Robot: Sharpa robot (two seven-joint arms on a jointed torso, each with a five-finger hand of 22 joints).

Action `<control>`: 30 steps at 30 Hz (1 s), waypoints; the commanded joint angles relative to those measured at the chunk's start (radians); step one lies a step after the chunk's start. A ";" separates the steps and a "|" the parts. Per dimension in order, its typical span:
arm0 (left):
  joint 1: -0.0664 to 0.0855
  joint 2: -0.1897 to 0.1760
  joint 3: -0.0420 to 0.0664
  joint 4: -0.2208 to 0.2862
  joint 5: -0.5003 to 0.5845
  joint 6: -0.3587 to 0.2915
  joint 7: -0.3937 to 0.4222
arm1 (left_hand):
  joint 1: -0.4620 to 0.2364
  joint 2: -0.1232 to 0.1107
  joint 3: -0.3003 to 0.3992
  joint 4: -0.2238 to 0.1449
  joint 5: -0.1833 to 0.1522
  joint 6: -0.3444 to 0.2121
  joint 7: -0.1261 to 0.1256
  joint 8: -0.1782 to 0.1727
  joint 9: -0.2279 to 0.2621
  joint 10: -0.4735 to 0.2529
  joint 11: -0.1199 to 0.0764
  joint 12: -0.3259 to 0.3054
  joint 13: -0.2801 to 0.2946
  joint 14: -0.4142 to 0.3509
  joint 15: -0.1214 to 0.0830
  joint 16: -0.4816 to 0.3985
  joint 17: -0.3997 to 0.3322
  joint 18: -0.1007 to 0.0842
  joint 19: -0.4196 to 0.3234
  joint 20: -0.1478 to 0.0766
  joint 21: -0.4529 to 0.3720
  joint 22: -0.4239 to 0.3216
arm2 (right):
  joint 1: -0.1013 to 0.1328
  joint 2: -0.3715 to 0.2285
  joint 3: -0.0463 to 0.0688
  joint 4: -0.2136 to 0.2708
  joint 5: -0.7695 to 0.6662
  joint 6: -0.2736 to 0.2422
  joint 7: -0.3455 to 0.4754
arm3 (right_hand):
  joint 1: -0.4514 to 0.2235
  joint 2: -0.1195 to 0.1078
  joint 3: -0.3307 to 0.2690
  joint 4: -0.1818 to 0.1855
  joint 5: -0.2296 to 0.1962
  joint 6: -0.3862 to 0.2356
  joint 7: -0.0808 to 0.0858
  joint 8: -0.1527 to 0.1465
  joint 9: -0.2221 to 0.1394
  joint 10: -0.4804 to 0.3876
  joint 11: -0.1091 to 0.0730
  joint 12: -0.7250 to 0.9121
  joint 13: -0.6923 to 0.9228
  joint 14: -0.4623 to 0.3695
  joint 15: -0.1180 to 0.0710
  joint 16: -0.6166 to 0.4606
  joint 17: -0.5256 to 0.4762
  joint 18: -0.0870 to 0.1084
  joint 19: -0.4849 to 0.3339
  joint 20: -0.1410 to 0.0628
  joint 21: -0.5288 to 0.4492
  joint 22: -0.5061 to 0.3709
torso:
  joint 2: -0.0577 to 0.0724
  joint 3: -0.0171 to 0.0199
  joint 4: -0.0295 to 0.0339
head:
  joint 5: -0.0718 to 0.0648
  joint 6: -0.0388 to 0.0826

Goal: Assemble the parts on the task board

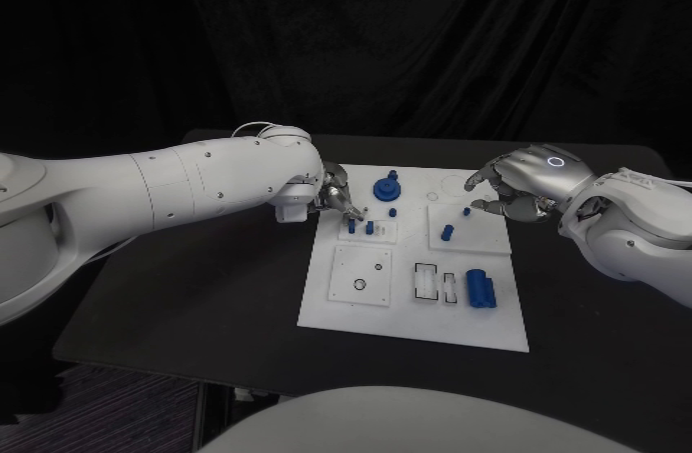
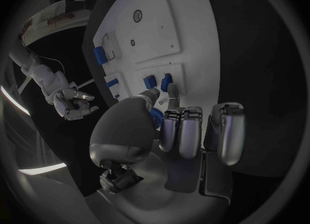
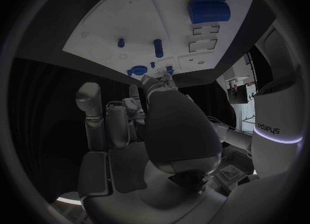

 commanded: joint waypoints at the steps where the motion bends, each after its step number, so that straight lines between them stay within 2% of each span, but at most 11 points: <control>1: 0.001 0.006 0.001 -0.003 -0.003 0.015 0.005 | -0.008 -0.002 -0.007 0.002 -0.006 0.006 0.003 -0.005 0.001 0.103 -0.006 -0.004 0.263 0.104 -0.007 0.007 0.263 0.009 0.054 -0.006 0.006 0.233 | -0.002 -0.002 0.001 0.002 -0.003 0.007 -0.016 | -0.001 0.003 0.002 0.006 0.005 0.004 0.000 0.000 -0.001 -0.005 0.001 -0.005 -0.001 -0.006 0.001 -0.006 0.096 0.012 -0.005 -0.002 -0.007 0.101 | 0.000 -0.0004 -0.0009 | 0.002 0.000; 6: -0.001 0.009 0.001 -0.009 -0.004 0.008 0.016 | -0.010 0.002 -0.007 0.005 -0.008 0.008 0.002 -0.007 0.002 0.103 -0.006 -0.004 0.263 0.104 -0.007 0.007 0.263 0.010 0.053 -0.006 0.004 0.232 | -0.002 -0.003 0.001 0.003 -0.003 0.010 -0.019 | -0.002 0.004 0.002 0.007 0.007 0.005 0.000 0.000 -0.002 -0.004 0.001 -0.005 -0.001 -0.005 0.001 -0.006 0.096 0.012 -0.006 -0.001 -0.008 0.100 | -0.001 0.0001 -0.0009 | 0.001 0.000; 9: -0.001 0.010 0.001 -0.011 -0.005 0.008 0.020 | -0.001 0.007 -0.004 0.001 0.012 0.008 0.001 -0.013 0.002 0.103 -0.007 -0.004 0.263 0.104 -0.007 0.007 0.263 0.011 0.051 -0.006 0.002 0.231 | -0.002 -0.003 0.001 0.003 -0.003 0.012 -0.020 | -0.003 0.004 0.002 0.007 0.008 0.005 0.000 0.000 -0.002 -0.005 0.001 -0.005 -0.002 -0.006 0.001 -0.006 0.095 0.012 -0.007 -0.001 -0.010 0.100 | -0.001 -0.0001 -0.0006 | 0.001 0.000; 10: -0.002 0.011 0.001 -0.011 -0.005 0.008 0.020 | 0.003 0.008 -0.002 -0.001 0.029 0.008 0.001 -0.018 0.002 0.103 -0.007 -0.004 0.263 0.104 -0.007 0.007 0.263 0.010 0.051 -0.006 0.003 0.231 | -0.002 -0.003 0.001 0.003 -0.003 0.012 -0.021 | -0.003 0.004 0.002 0.007 0.008 0.005 0.000 0.000 -0.002 -0.005 0.001 -0.005 -0.002 -0.006 0.001 -0.006 0.095 0.012 -0.007 -0.001 -0.010 0.100 | -0.001 -0.0001 -0.0006 | 0.002 0.000; 19: -0.003 0.011 0.001 -0.012 -0.005 0.012 0.002 | 0.025 0.006 0.012 -0.017 0.090 0.016 -0.002 -0.034 0.002 0.103 -0.010 -0.004 0.263 0.104 -0.009 0.007 0.263 0.010 0.051 -0.007 0.003 0.231 | -0.002 -0.004 0.001 0.004 -0.003 0.013 -0.022 | -0.003 0.004 0.002 0.007 0.008 0.005 0.000 0.000 -0.002 -0.005 0.001 -0.005 -0.002 -0.006 0.001 -0.006 0.095 0.012 -0.007 -0.001 -0.010 0.100 | 0.000 -0.0002 -0.0012 | 0.003 0.000; 30: -0.005 0.010 0.001 -0.011 -0.005 0.027 -0.015 | 0.037 0.003 0.022 -0.028 0.104 0.020 -0.004 -0.039 0.004 0.103 -0.012 -0.004 0.263 0.104 -0.011 0.007 0.263 0.011 0.051 -0.008 0.002 0.231 | -0.002 -0.002 0.001 0.003 -0.003 0.015 -0.023 | -0.003 0.004 0.003 0.007 0.009 0.006 0.000 0.000 -0.002 -0.007 0.001 -0.005 -0.003 -0.008 0.002 -0.007 0.094 0.013 -0.009 -0.001 -0.012 0.099 | -0.001 0.0000 -0.0005 | 0.002 0.000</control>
